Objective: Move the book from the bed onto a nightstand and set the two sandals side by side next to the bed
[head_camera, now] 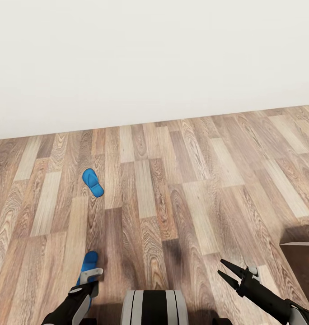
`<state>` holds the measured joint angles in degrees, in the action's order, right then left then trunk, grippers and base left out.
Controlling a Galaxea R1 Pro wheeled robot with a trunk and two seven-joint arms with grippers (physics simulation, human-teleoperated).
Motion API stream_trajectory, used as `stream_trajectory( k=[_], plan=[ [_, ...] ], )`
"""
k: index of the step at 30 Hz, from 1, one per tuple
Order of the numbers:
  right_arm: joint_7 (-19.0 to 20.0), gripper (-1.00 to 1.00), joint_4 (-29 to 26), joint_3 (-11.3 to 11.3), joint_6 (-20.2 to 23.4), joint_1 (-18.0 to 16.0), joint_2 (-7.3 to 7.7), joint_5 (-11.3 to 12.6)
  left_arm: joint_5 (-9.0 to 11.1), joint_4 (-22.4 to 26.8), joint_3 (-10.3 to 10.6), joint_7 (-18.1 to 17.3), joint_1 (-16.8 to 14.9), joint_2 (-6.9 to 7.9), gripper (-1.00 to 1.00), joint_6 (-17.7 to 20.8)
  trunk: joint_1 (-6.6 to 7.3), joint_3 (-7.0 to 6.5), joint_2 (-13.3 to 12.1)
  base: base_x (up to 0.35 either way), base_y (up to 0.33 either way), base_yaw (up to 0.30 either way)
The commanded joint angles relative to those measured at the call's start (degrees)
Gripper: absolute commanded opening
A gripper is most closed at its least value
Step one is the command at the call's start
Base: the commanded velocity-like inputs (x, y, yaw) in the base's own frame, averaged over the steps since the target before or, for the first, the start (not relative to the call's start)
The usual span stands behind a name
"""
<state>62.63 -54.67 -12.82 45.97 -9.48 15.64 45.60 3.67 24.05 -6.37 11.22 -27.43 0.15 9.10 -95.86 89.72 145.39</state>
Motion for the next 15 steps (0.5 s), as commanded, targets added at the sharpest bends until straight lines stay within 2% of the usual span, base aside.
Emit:
stream_trajectory(
  k=[1, 11, 15],
  plan=[
    [0.0, 1.0, 0.0, 0.0, 0.3, 0.0, 0.01, 0.2, 0.4, 0.1, 0.0, 0.1, 0.0, -0.03, -1.0, 0.3, 0.01, 0.03, 0.0, 0.0, 0.0, 0.0],
    [0.1, 1.0, -0.1, 0.0, 0.3, 0.0, 0.01, 0.2, 0.4, 0.1, 0.0, 0.1, 0.0, -0.06, -1.0, 0.3, 0.01, 0.03, 0.0, 0.0, 0.0, 0.0],
    [0.1, 1.0, -0.1, 0.0, 0.3, 0.0, 0.01, 0.2, 0.4, 0.1, 0.0, 0.1, 0.0, -0.06, -1.0, 0.3, 0.11, -0.86, 0.0, 0.0, 0.0, 0.0]
  ],
)
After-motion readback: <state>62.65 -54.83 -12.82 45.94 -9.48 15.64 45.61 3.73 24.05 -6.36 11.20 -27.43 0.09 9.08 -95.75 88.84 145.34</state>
